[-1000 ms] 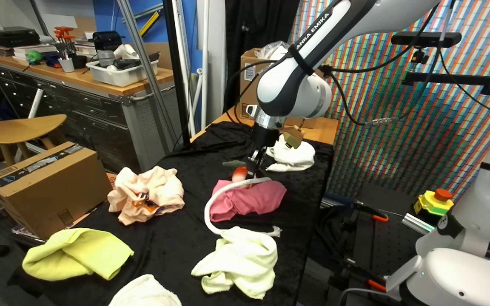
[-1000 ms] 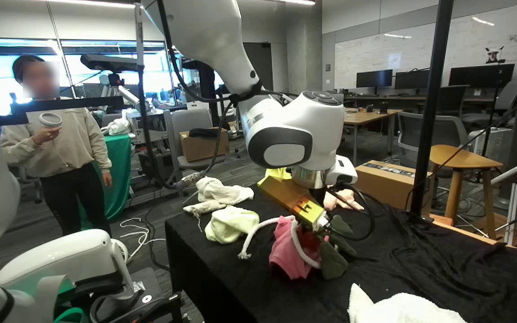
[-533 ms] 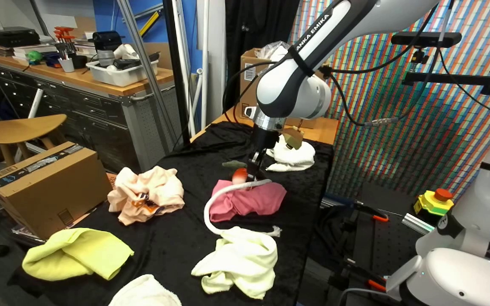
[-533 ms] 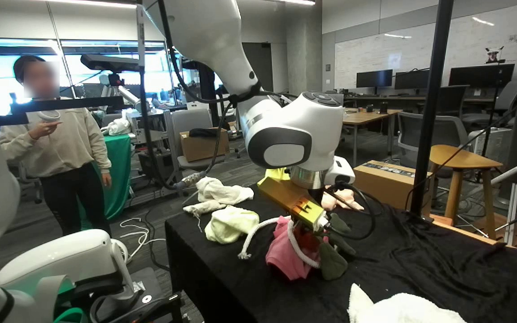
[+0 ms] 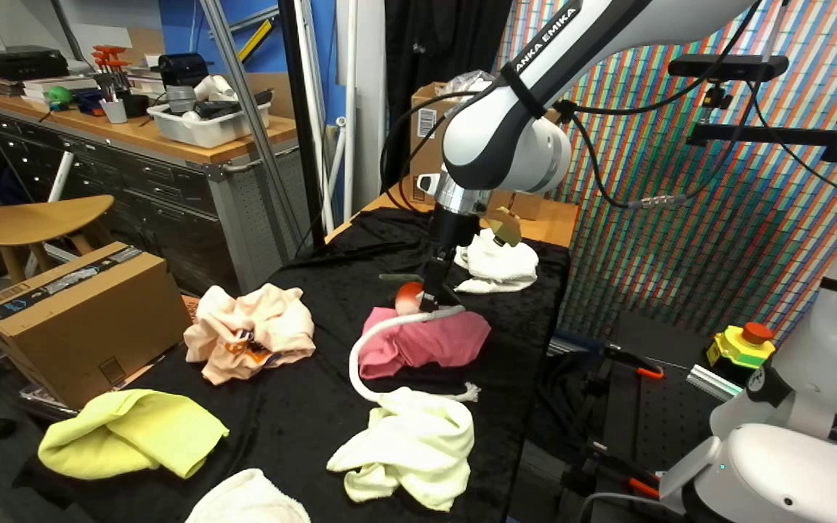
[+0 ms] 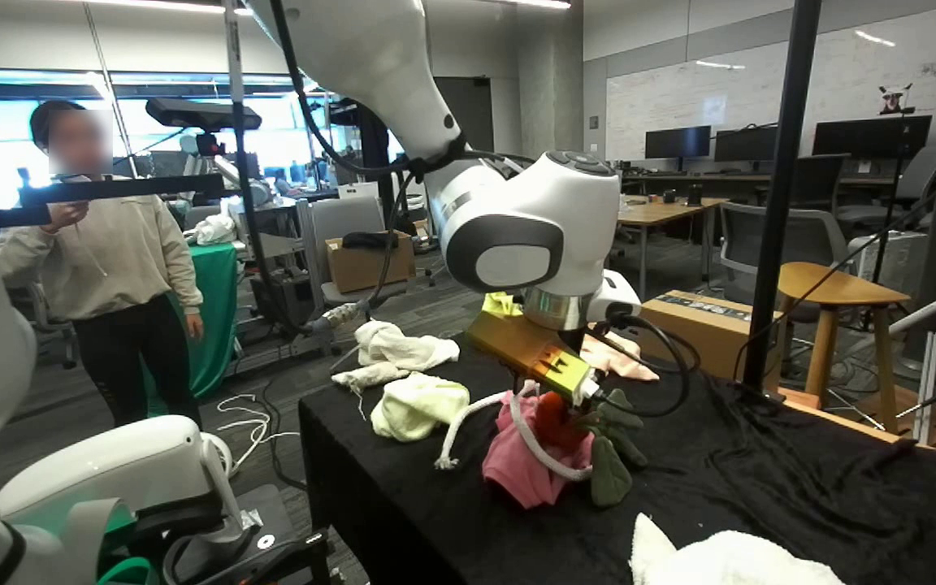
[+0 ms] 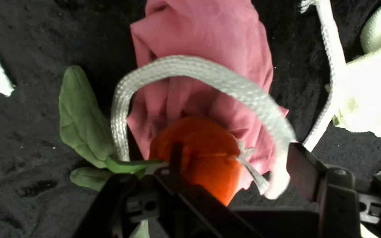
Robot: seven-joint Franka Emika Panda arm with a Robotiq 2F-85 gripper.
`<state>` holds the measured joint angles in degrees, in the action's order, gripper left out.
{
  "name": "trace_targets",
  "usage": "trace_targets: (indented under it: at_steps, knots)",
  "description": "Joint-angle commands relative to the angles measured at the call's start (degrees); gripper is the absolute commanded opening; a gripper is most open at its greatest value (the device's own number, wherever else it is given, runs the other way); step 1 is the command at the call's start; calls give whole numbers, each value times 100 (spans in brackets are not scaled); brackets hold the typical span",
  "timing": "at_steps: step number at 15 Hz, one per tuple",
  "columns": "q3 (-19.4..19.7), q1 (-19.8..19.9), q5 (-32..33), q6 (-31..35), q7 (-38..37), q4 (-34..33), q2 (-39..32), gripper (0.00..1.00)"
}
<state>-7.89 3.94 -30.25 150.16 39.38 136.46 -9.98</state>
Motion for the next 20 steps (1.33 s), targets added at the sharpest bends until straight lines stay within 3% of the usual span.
trace_targets:
  at_steps: [1, 7, 11, 15, 20]
  knots:
    - [111, 4, 160, 15, -71, 303, 510, 100]
    - [438, -95, 768, 324, -753, 463, 684, 100]
    - [823, -100, 2225, 928, -2468, 608, 527, 100]
    - [1262, -83, 3559, 892, -4117, 549, 354, 100]
    - [1758, -59, 4477, 850, -5388, 271, 1, 100]
